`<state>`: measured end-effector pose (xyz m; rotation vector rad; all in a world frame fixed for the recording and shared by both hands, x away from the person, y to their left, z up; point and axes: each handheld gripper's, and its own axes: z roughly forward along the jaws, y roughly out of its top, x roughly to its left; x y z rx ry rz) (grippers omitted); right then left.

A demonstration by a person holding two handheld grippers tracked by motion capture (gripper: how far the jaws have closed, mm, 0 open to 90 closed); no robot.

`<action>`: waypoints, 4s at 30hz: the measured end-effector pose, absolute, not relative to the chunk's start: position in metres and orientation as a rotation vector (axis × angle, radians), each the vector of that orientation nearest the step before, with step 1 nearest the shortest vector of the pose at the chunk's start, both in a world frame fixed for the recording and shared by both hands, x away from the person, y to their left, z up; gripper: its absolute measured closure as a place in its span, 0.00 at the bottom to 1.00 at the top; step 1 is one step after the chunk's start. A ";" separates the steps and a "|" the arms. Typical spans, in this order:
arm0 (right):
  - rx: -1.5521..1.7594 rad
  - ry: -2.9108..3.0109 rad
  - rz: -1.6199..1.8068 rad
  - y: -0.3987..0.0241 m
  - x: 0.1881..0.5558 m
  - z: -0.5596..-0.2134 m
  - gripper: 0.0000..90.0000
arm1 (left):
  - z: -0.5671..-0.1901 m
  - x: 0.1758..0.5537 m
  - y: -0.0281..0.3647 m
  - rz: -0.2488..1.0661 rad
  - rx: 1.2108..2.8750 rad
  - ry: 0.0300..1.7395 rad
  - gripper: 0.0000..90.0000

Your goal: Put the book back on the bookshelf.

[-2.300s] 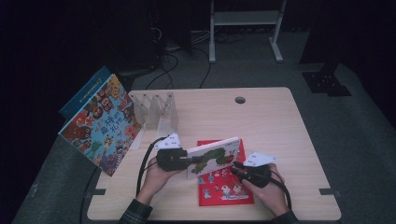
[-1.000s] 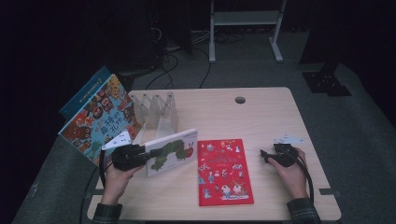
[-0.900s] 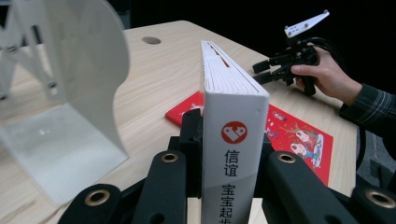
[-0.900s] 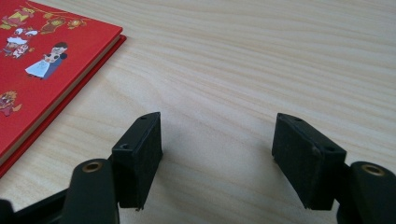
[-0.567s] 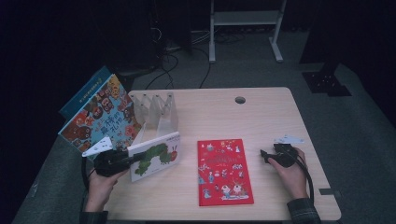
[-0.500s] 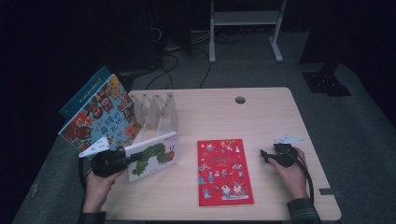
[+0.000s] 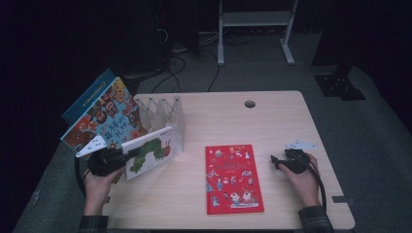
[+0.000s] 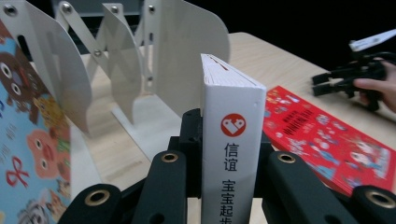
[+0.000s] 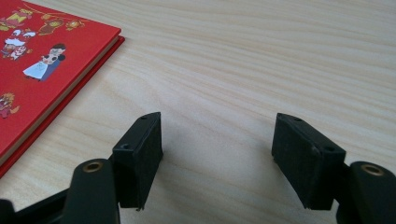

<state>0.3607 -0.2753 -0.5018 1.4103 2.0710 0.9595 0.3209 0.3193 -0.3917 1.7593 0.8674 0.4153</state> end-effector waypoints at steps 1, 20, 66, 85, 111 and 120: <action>1.411 2.071 0.959 -0.275 0.361 -0.502 0.36 | -0.391 0.325 0.317 0.430 1.763 0.867 0.84; 1.409 2.072 0.960 -0.275 0.361 -0.502 0.36 | -0.392 0.378 0.290 0.523 1.705 0.894 0.83; 1.401 2.078 0.961 -0.274 0.360 -0.502 0.36 | -0.444 0.390 0.271 0.535 1.814 0.983 0.76; 1.398 2.081 0.963 -0.274 0.359 -0.502 0.36 | -0.453 0.366 0.289 0.453 1.959 0.941 0.74; 1.399 2.082 0.963 -0.274 0.359 -0.502 0.36 | -0.458 0.371 0.229 0.319 1.975 0.889 0.76; 1.400 2.081 0.963 -0.273 0.359 -0.502 0.36 | -0.460 0.374 0.218 0.324 1.983 0.871 0.73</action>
